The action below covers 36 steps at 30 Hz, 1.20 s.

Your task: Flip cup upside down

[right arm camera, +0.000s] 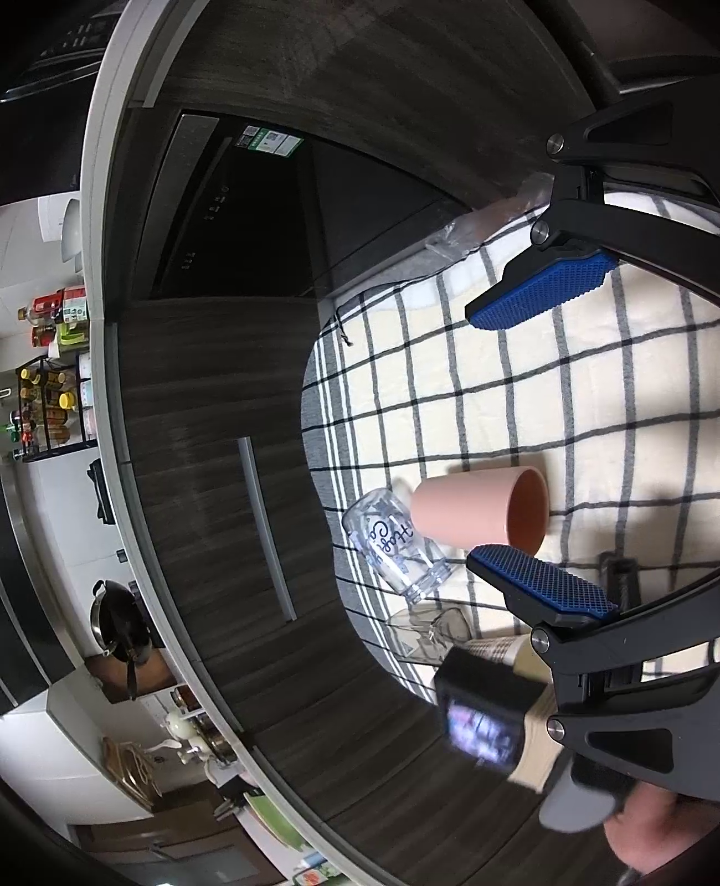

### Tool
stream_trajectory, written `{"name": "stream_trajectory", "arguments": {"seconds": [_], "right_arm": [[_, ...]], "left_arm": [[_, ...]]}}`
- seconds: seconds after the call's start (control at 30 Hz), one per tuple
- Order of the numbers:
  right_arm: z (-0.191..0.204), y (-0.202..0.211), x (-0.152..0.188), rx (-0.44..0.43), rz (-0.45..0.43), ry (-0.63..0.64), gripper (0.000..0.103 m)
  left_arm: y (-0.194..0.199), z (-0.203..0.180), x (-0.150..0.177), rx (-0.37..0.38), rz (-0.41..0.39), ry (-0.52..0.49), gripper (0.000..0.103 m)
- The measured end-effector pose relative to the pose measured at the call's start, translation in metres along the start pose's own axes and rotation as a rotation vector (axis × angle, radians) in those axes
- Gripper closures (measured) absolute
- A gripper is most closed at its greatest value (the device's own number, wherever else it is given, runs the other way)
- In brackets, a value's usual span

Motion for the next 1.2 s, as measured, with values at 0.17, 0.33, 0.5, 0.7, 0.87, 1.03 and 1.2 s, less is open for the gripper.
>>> {"name": "stream_trajectory", "arguments": {"seconds": [0.17, 0.33, 0.5, 0.7, 0.87, 1.03, 1.2], "right_arm": [[0.003, 0.002, 0.010, 0.028, -0.004, 0.032, 0.023], [0.005, -0.001, 0.030, 0.056, 0.037, 0.058, 0.023], [0.006, -0.002, 0.044, 0.096, 0.055, 0.086, 0.023], [0.000, -0.001, 0.054, 0.119, 0.062, 0.095, 0.023], [-0.003, -0.002, 0.061, 0.132, 0.082, 0.101, 0.023], [-0.004, 0.000, 0.065, 0.140, 0.086, 0.108, 0.023], [-0.002, 0.003, 0.064, 0.139, 0.083, 0.112, 0.023]], "left_arm": [[0.045, 0.018, -0.016, -0.008, -0.352, 0.005, 0.037], [0.046, 0.035, -0.012, -0.033, -0.572, 0.023, 0.037], [0.043, 0.029, 0.000, -0.055, -0.669, 0.034, 0.037], [0.021, 0.029, 0.011, -0.058, -0.615, 0.060, 0.036], [0.011, 0.024, 0.025, -0.064, -0.578, 0.033, 0.029], [0.011, 0.023, 0.042, -0.050, -0.556, 0.026, 0.026], [0.027, 0.025, 0.051, -0.044, -0.564, 0.034, 0.025]]}}
Point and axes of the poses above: each gripper's, at about its wrist camera, not at the fingertips, and y roughly against the way its jaws point, z to its left, x to its underside, the point moved 8 cm from there along -y, roughly the way its jaws point, and after that the axes turned 14 degrees about z, right-handed, at the moved point
